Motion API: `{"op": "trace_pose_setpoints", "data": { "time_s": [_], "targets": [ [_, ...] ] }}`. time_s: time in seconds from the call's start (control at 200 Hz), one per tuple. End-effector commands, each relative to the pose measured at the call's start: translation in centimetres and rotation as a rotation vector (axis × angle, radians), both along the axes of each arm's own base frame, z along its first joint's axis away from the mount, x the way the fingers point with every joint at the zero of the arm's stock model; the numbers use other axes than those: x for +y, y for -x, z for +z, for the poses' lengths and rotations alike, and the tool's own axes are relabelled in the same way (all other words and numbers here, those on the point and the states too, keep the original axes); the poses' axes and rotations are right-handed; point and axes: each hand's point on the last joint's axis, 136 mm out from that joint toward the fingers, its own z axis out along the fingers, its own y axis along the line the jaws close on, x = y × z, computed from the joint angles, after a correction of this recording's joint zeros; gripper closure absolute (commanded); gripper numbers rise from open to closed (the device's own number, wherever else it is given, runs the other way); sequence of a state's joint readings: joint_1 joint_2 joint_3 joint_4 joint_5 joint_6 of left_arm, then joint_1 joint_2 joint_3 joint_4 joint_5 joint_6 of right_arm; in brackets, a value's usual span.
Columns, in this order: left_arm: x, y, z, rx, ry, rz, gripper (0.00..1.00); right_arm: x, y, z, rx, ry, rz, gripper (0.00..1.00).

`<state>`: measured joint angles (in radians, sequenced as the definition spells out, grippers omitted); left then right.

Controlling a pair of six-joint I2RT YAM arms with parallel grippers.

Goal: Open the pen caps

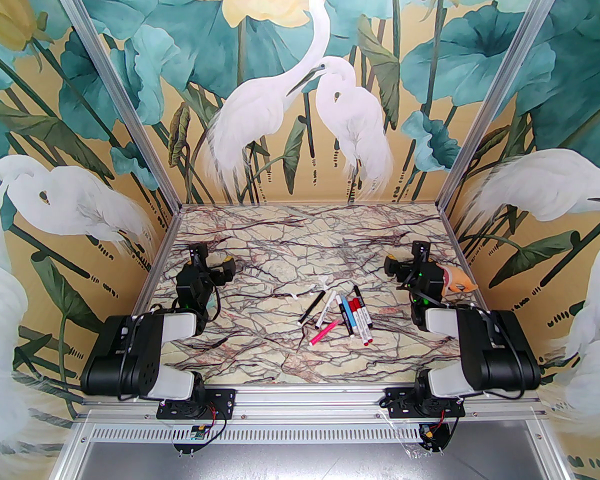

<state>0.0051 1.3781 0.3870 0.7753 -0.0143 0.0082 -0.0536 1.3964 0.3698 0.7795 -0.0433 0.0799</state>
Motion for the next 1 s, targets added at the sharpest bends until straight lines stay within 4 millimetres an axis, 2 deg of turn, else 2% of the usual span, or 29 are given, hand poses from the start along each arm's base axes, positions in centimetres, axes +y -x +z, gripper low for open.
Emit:
{"op": "trace_pose_setpoints", "data": {
  "time_s": [0.0,0.15,0.29,0.455,0.6,0.74,0.815,0.995],
  "targets": [
    [-0.4,0.4,1.0,0.102,0.001,0.046,0.00,0.6,0.7,1.5,0.052,-0.033,0.016,0.01],
    [-3.4,2.1,3.1,0.178,0.076,-0.003,0.00,1.9,3.0,4.3,0.062,-0.068,0.035,0.01],
    [-6.2,4.5,3.0,0.277,0.194,-0.058,0.01,3.4,5.6,6.1,0.076,-0.248,0.058,0.01],
    [-11.7,8.0,2.4,0.353,0.250,-0.205,0.00,3.8,8.7,5.7,0.167,-0.433,0.008,0.01],
    [-15.5,10.6,2.0,0.439,0.328,-0.315,0.01,1.4,11.6,4.2,0.262,-0.509,-0.197,0.01],
    [-18.3,12.2,1.3,0.548,0.366,-0.385,0.00,2.2,13.3,4.4,0.282,-0.505,-0.153,0.01],
    [-19.6,12.8,0.7,0.609,0.364,-0.418,0.01,3.3,13.9,4.6,0.289,-0.528,-0.092,0.01],
    [-23.4,13.4,0.1,0.693,0.317,-0.528,0.01,3.9,15.2,3.9,0.337,-0.540,-0.067,0.01]
  ]
}}
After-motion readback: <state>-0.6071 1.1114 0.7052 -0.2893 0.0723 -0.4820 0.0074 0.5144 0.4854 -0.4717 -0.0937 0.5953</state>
